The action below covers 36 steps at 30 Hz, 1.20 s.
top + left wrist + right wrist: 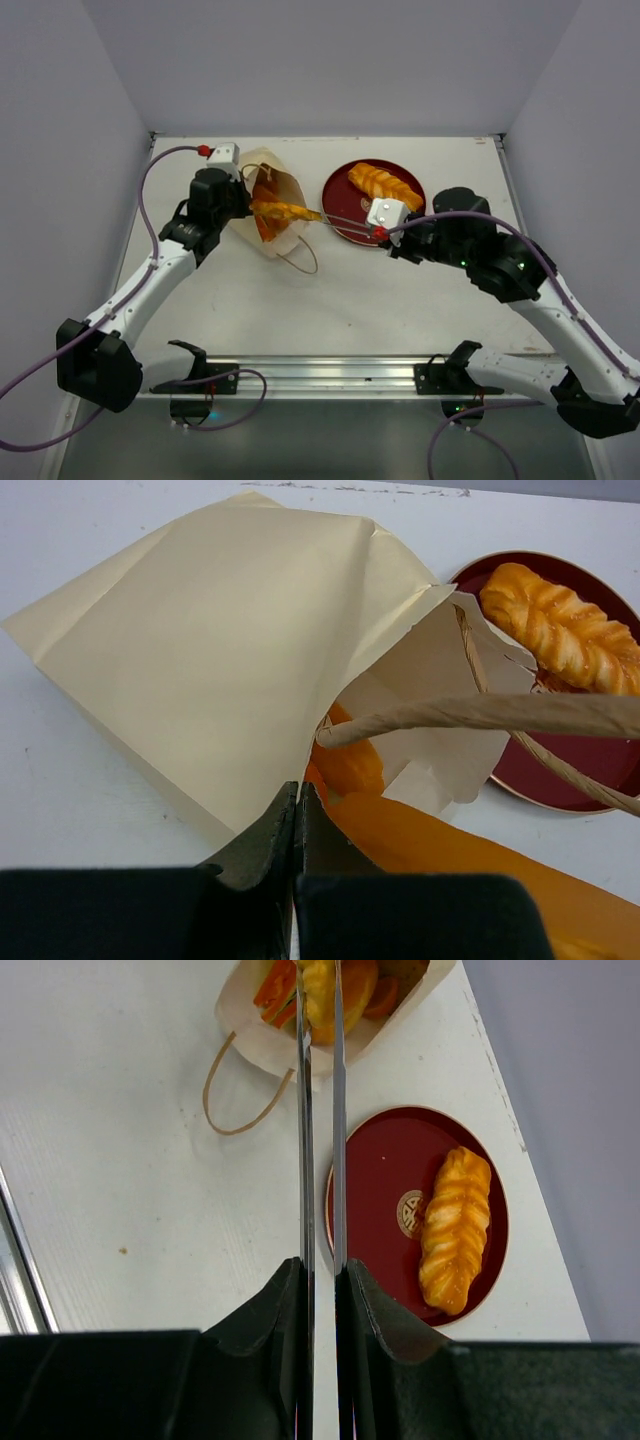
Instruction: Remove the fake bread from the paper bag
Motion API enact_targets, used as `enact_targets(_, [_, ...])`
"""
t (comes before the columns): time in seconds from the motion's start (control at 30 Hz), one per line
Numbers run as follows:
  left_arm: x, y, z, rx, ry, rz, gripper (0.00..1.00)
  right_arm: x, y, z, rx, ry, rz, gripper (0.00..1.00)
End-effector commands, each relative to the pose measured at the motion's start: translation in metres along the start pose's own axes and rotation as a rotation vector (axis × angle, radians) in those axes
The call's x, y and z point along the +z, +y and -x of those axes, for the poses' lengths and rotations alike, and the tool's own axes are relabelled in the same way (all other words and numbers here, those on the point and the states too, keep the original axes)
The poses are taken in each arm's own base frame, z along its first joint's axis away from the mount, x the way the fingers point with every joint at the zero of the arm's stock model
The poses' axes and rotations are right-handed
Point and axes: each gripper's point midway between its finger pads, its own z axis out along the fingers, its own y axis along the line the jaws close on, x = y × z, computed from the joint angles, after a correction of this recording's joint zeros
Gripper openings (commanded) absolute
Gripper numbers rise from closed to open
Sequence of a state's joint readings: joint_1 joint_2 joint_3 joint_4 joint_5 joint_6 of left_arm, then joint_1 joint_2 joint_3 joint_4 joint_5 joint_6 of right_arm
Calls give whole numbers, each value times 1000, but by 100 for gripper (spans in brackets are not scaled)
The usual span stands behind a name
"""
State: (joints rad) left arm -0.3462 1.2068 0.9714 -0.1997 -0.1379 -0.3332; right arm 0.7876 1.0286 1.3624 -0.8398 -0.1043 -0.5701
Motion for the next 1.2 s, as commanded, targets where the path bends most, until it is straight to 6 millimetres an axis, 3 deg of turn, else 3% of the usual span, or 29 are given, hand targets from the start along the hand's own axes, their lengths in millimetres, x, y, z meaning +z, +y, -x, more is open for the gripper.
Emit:
enact_targets(0.0, [5, -2, 29, -44, -82, -3, 0, -35, 6, 11, -36, -93, 25, 0])
enact_targets(0.07, [11, 0, 28, -53, -73, 5, 0, -45, 5, 9, -31, -104, 18, 0])
enact_targets(0.2, [19, 0, 28, -67, -69, 7, 0, -65, -16, -1, 7, -90, -110, 0])
enact_targets(0.47, [22, 10, 30, -65, -61, 38, 0, -108, -42, -11, 39, -66, -316, 0])
enact_targets(0.57, [22, 14, 27, -64, -52, 42, 0, -114, -51, -19, 48, -30, -377, 0])
enact_targets(0.83, [14, 9, 24, -41, -47, -7, 0, -85, -71, -45, 251, 29, -496, 0])
enact_targets(1.03, [4, 7, 22, -20, -42, -30, 0, -38, -73, -67, 510, 35, -515, 0])
enact_targets(1.17, [-1, 5, 20, -23, -45, -48, 0, -18, -76, -80, 669, 23, -544, 0])
